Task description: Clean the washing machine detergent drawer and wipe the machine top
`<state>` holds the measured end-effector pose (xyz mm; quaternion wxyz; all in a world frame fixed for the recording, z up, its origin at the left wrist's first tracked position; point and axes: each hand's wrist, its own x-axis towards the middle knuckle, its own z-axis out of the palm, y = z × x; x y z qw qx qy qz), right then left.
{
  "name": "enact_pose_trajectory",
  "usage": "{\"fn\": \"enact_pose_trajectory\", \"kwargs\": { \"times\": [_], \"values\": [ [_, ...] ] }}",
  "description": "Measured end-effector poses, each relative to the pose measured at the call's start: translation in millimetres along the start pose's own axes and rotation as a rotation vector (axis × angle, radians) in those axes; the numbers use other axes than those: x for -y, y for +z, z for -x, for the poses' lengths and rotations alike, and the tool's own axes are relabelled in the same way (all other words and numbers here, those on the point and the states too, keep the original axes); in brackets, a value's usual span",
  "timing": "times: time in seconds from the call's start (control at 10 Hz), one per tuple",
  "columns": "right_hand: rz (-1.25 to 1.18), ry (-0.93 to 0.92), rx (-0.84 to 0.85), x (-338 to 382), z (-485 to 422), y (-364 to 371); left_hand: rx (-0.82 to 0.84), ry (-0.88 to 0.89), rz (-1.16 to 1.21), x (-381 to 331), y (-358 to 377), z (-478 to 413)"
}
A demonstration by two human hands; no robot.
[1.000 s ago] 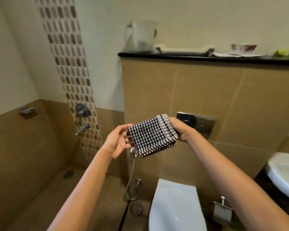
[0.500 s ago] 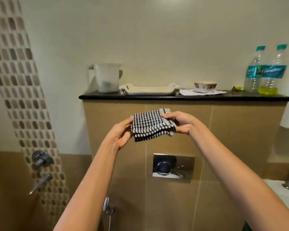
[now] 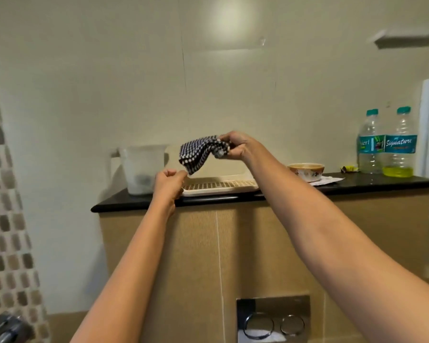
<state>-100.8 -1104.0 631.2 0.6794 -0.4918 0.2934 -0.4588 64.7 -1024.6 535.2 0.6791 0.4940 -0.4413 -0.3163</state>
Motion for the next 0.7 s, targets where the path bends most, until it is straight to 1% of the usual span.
{"fn": "enact_pose_trajectory", "kwargs": {
  "times": [0.1,0.2,0.3,0.4,0.5,0.6,0.7],
  "values": [
    [0.118,0.122,-0.040,-20,-27,-8,0.006,0.001,-0.011,10,-8,-11],
    [0.575,0.292,-0.166,-35,-45,-27,0.021,0.017,-0.036,17,-14,-11],
    [1.112,0.355,-0.266,-43,-45,-36,0.013,0.076,-0.087,24,-18,-11],
    [1.397,0.233,-0.386,-47,-34,-38,0.009,0.117,-0.133,26,-19,-8],
    [1.504,-0.007,-0.515,-50,-31,-43,0.003,0.182,-0.211,28,-17,-4],
    [1.409,-0.208,-0.583,-45,-16,-46,0.012,0.262,-0.326,22,-12,12],
    [1.376,-0.395,-0.625,-33,16,-41,0.009,0.315,-0.455,8,-5,32]
  ]
}}
